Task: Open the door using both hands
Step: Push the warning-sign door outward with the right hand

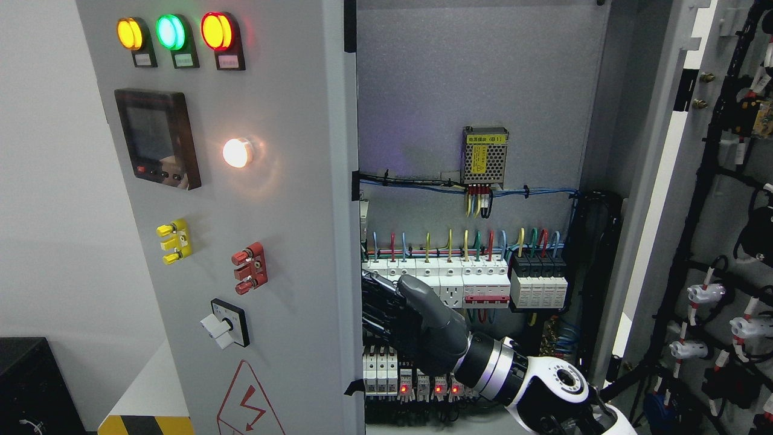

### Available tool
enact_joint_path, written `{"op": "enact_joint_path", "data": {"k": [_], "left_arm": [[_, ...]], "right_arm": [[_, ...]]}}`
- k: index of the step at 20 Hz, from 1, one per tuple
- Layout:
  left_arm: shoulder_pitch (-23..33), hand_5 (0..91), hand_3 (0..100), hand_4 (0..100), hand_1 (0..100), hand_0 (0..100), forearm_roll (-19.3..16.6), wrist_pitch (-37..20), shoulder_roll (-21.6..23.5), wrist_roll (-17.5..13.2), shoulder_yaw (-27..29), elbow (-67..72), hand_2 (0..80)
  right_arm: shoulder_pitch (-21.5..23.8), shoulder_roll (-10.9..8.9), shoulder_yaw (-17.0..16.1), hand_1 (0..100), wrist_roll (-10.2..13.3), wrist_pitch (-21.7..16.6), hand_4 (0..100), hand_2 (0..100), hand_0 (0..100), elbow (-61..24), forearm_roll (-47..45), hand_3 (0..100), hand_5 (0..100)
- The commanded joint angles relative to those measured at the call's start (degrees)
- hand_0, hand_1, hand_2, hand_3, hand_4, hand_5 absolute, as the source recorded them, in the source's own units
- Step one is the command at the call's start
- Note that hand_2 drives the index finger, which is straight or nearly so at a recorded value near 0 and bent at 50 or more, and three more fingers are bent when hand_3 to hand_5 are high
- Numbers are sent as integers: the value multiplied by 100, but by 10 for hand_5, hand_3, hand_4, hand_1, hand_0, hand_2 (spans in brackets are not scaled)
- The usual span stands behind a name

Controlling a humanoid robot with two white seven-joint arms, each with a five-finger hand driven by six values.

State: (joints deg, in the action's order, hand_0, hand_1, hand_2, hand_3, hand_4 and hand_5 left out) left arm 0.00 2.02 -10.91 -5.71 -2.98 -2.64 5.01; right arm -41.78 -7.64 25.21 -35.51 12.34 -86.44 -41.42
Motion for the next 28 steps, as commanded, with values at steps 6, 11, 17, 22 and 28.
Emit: {"op": "enact_joint_path", "data": {"k": [6, 11, 17, 22, 28], "left_arm": [[158, 0, 0, 0, 556, 120, 1, 1, 0, 8, 0, 0, 0], [158, 0, 0, 0, 556, 120, 1, 1, 0, 8, 0, 0, 0], [158, 0, 0, 0, 556, 120, 1, 1, 0, 8, 0, 0, 0], [158, 0, 0, 0, 556, 120, 1, 1, 0, 8, 0, 0, 0], [158, 0, 0, 0, 556, 120, 1, 1, 0, 8, 0, 0, 0]], "right_arm": [[196, -133, 494, 131, -17, -3, 0, 0, 99, -417, -156, 0, 0], [231, -142, 608, 130, -193, -12, 0, 0, 99, -514, -165, 0, 0], [240, -212, 670, 130, -202, -3, 0, 0, 99, -585, -243, 0, 0], [231, -221, 722, 131, -219, 23, 0, 0, 99, -593, -288, 0, 0], [240, -221, 915, 131, -220, 23, 0, 0, 100, -742, -288, 0, 0]]}}
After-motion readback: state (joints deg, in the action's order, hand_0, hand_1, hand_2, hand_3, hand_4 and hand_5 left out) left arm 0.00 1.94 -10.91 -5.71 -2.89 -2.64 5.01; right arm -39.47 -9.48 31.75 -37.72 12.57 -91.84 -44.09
